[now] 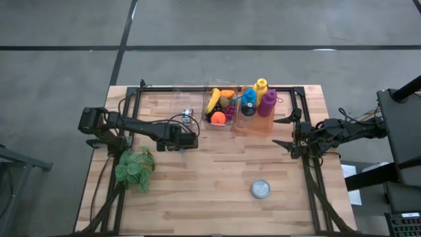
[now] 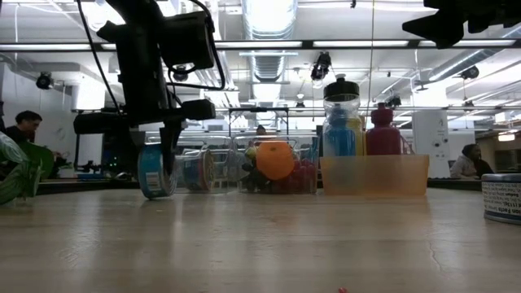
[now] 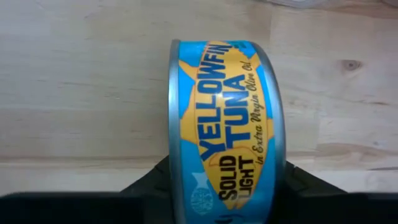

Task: Pick & Place Food Item
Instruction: Put the yellow and blue tuna can into the left transparent bin

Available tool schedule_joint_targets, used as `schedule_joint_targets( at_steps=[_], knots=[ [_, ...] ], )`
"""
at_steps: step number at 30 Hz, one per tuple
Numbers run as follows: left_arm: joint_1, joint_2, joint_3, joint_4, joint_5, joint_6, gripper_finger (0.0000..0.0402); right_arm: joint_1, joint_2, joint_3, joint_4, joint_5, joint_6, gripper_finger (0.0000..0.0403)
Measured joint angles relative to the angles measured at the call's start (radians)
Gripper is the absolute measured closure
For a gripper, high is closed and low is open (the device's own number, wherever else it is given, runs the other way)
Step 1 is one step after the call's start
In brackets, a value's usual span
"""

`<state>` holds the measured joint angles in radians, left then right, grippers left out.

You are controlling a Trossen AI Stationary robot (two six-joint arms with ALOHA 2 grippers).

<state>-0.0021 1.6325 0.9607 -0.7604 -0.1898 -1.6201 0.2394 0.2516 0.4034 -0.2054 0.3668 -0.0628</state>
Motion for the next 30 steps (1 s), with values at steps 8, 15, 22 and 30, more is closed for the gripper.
schedule_joint_targets(
  at_steps=[8,15,22,30],
  knots=[
    [0.0,0.0,0.0,0.016,0.0,0.016,0.0262,0.0,0.0,0.0,0.0,0.0,0.0,0.0032],
    [0.0,0.0,0.001,0.013,0.0,0.016,0.0268,0.0,0.0,0.0,0.0,0.0,0.001,0.0032],
    [0.0,-0.014,0.035,-0.012,0.004,0.028,0.0267,0.0,0.0,0.0,0.0,0.0,0.001,0.0032],
    [0.0,-0.018,0.135,-0.119,0.004,0.048,0.0265,0.0,0.0,0.0,0.0,0.0,0.002,0.0032]
  ],
)
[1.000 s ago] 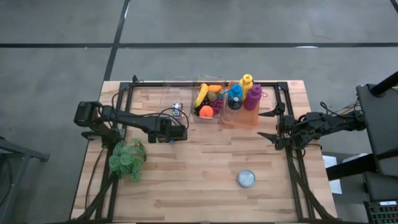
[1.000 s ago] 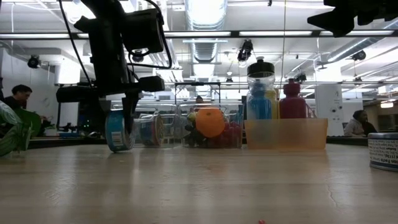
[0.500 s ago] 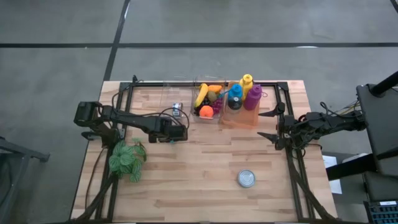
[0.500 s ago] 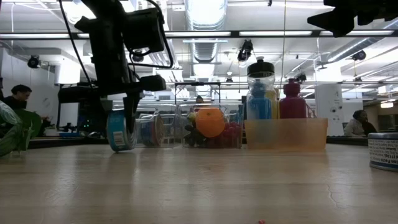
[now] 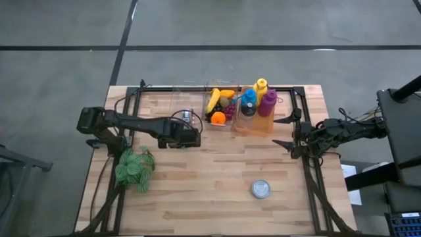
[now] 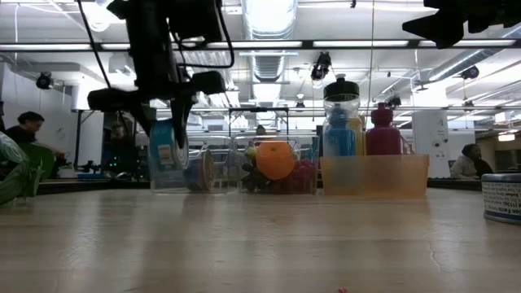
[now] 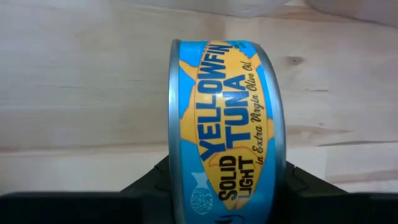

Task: Pick & Place Food Item
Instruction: Put the yellow and blue tuna can into the left transparent bin

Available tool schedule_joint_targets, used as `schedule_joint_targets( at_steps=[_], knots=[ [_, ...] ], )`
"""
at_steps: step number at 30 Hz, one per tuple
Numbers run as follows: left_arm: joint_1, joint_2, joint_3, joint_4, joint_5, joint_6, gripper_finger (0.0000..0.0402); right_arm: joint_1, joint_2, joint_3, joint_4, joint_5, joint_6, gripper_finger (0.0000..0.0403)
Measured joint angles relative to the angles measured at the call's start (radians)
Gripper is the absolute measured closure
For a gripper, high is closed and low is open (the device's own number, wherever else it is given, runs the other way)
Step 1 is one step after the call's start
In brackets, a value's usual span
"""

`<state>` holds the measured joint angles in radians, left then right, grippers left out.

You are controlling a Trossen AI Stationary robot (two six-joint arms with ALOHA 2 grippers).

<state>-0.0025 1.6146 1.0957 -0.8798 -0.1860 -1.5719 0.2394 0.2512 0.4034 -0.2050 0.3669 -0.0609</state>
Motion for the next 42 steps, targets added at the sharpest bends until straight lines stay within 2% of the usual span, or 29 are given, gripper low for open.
schedule_joint_targets(
  at_steps=[7,13,18,31,42],
  knots=[
    [0.0,0.0,0.146,-0.161,-0.017,0.002,0.0265,0.0,0.0,0.0,0.0,0.0,-0.002,0.0032],
    [0.008,0.0,0.293,-0.321,-0.102,0.02,0.0265,0.0,0.0,0.0,0.0,0.0,-0.001,0.0032],
    [0.078,-0.001,0.374,-0.385,-0.135,0.124,0.0264,0.0,0.0,0.0,0.0,0.0,-0.001,0.0032],
    [0.386,0.0,0.383,-0.322,-0.136,0.449,0.0264,0.0,0.0,0.0,0.0,0.0,-0.002,0.0032],
    [0.476,0.048,0.37,-0.248,-0.128,0.581,0.0264,0.0,0.0,0.0,0.0,0.0,0.0,0.0032]
  ],
)
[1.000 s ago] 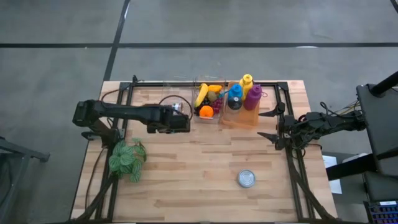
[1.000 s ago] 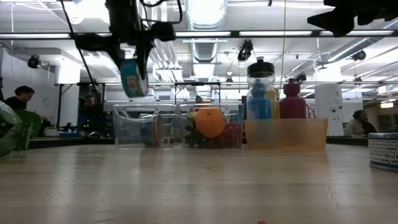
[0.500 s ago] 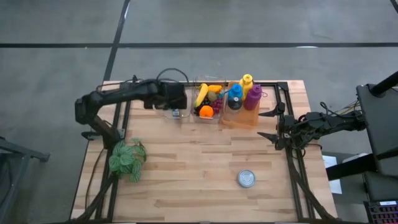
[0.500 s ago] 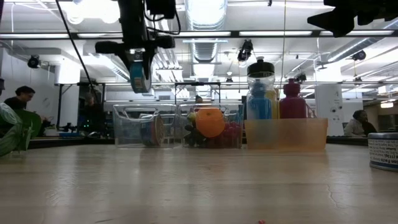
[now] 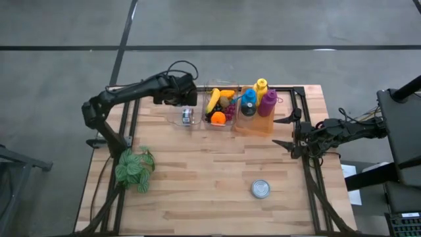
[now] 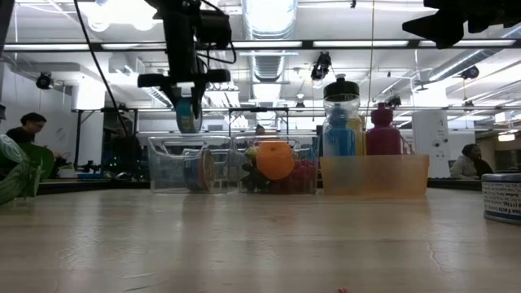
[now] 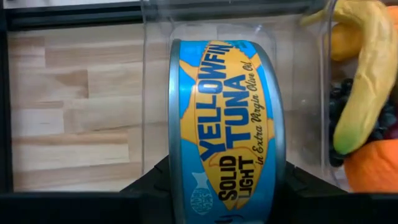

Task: Pick & Place Food Item
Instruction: Put the yellow and blue tuna can into the left transparent bin

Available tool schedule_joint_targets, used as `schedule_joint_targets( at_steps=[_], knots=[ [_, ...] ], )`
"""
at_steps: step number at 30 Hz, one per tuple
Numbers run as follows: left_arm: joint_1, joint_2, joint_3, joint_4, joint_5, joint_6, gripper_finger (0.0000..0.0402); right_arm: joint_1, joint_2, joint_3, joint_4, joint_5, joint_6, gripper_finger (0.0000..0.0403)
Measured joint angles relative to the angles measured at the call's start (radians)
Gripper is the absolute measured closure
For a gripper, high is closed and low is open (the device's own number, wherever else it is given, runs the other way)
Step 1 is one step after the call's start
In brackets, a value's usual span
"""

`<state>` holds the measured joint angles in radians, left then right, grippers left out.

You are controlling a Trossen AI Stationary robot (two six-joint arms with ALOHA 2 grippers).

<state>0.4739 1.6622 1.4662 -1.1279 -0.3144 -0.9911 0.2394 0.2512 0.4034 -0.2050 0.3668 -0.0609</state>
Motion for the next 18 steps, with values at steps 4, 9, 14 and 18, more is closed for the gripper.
schedule_joint_targets(
  at_steps=[4,9,14,18],
  knots=[
    [0.009,0.041,0.0,0.02,-0.004,0.03,0.0264,0.0,0.0,0.0,0.0,0.0,-0.003,0.0032],
    [0.019,0.106,0.0,0.04,-0.015,0.052,0.0264,0.0,0.0,0.0,0.0,0.0,-0.002,0.0032],
    [0.04,0.152,0.0,0.045,-0.015,0.052,0.0264,0.0,0.0,0.0,0.0,0.0,-0.001,0.0032],
    [0.057,0.187,0.0,0.06,-0.018,0.053,0.0264,0.0,0.0,0.0,0.0,0.0,-0.002,0.0032]
  ],
)
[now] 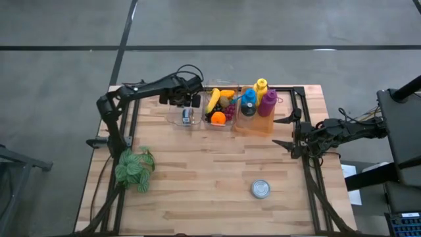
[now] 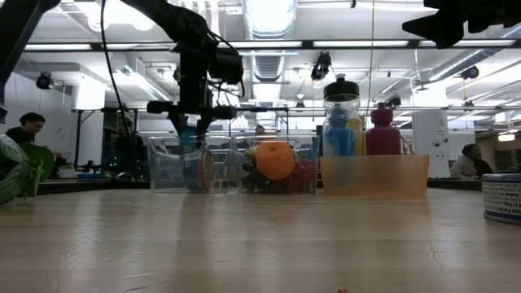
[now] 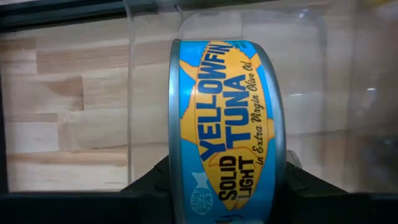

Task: Pick & Place Food Item
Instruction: Put the yellow and blue tuna can into the left transparent bin

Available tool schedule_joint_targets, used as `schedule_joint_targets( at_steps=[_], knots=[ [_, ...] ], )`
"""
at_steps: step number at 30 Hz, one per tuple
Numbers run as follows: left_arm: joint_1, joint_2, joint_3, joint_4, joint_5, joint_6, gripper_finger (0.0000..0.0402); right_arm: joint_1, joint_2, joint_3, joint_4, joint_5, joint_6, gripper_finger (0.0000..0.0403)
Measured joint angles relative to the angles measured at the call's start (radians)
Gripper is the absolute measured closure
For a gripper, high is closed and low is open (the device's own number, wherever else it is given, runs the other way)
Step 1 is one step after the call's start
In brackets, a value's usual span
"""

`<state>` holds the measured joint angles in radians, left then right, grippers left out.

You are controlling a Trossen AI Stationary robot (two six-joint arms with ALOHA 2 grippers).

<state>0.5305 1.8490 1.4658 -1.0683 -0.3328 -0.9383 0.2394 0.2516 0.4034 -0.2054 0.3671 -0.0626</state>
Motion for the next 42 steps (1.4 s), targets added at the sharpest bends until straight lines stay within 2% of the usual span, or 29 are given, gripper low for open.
schedule_joint_targets(
  at_steps=[17,27,42],
  knots=[
    [0.023,0.131,0.0,0.059,0.034,0.052,0.0264,0.0,0.0,0.0,0.0,0.0,0.0,0.0032],
    [0.024,0.146,0.0,0.07,0.038,0.052,0.0261,0.0,0.0,0.0,0.0,0.0,0.0,0.0032],
    [0.028,0.145,0.0,0.077,0.038,0.049,0.0152,0.0,0.0,0.0,0.0,0.0,0.0,0.0032]
  ],
)
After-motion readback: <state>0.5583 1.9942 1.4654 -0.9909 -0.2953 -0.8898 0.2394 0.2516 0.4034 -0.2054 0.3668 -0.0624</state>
